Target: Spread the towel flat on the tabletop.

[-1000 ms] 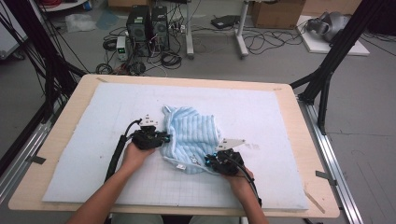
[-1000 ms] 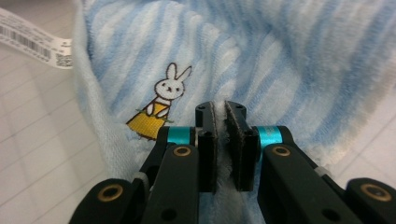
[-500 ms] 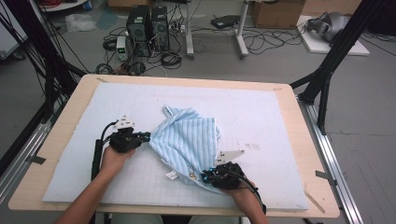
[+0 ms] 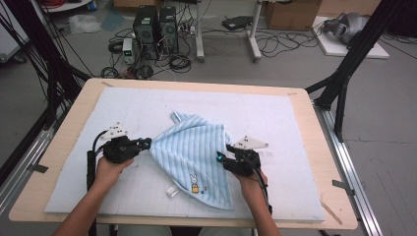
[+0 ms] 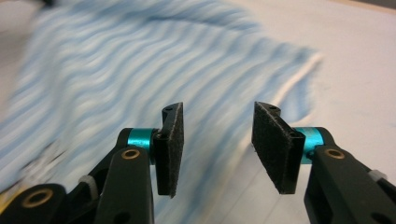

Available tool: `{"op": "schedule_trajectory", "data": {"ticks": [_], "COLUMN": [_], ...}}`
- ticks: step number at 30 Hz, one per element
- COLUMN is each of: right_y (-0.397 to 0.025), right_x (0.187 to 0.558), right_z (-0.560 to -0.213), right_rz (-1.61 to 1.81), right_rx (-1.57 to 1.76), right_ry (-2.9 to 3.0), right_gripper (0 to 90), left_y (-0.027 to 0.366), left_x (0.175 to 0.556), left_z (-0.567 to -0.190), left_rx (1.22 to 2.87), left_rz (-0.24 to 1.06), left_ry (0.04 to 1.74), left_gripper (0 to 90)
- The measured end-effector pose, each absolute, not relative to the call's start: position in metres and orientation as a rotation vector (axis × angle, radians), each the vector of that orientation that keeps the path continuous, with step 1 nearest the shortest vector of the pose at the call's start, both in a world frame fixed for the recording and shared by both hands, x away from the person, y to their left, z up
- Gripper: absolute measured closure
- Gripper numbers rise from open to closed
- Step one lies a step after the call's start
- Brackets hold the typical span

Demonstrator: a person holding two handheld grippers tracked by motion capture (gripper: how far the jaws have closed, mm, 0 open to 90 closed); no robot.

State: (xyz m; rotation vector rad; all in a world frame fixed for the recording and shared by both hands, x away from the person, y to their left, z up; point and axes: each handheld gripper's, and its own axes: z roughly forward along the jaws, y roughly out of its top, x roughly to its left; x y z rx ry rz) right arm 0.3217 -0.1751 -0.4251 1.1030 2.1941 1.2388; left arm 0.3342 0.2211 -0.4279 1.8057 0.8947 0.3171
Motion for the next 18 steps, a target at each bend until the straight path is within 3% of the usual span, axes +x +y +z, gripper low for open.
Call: {"op": "schedule_trajectory", "data": {"ticks": [5,10,18], "right_y": [-0.153,-0.145,-0.13], "right_x": [0.353,0.359,0.33], "right_z": [-0.435,-0.444,-0.439], "right_rz": [1.107,1.089,1.189], "right_rx": [1.156,1.116,0.836], "right_ry": [2.21,2.341,2.552], "right_gripper": [53.7,89.5,89.4], "left_y": [0.219,0.22,0.224], "left_x": [0.332,0.332,0.333], "left_z": [-0.429,-0.429,-0.429], "left_rx": [1.809,1.801,1.789], "left_rz": [0.283,0.265,0.283], "left_ry": [0.862,0.864,0.877], "left_gripper": [86.7,86.4,86.3]}}
